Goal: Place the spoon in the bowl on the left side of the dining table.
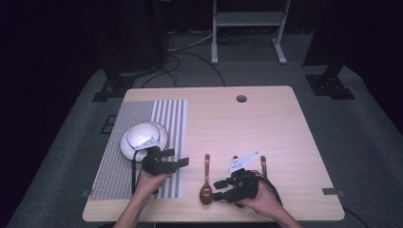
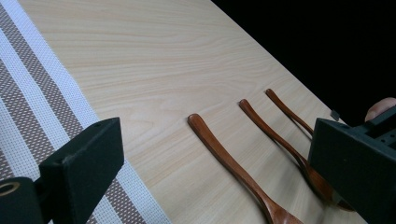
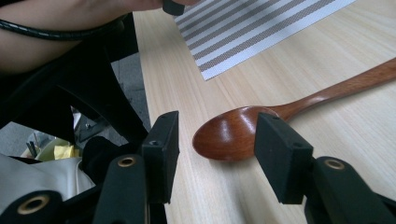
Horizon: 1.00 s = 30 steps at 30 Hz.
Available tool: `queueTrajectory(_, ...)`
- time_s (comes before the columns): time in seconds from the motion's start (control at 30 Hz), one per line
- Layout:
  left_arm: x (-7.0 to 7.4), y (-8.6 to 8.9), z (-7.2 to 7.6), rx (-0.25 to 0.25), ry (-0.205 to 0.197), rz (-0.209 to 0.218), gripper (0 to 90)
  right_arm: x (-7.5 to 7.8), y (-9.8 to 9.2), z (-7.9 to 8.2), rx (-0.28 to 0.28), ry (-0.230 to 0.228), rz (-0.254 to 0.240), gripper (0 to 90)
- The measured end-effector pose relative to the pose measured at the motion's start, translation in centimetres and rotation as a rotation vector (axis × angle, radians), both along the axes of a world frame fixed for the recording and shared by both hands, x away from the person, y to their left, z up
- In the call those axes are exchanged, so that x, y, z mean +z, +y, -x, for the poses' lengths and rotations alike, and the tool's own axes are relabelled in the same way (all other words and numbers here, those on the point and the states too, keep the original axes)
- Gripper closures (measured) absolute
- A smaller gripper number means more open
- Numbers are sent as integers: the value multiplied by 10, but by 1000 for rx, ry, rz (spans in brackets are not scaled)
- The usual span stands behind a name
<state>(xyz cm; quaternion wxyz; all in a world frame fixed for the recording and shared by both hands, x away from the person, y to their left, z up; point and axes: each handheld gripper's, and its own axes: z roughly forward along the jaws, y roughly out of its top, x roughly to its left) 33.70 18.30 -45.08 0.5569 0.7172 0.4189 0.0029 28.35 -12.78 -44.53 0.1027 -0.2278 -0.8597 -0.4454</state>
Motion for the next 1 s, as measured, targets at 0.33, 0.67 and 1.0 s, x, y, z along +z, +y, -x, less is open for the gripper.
queueTrajectory(0.33,0,-1,0,-1,1,-3,25,-9,21,-1,36,-4,57,676)
queueTrajectory(0.67,0,-2,0,-6,1,-7,25,-15,32,1,68,-2,97,728)
queueTrajectory(1.0,-1,-2,0,-2,11,2,31,-28,33,3,64,-32,129,704)
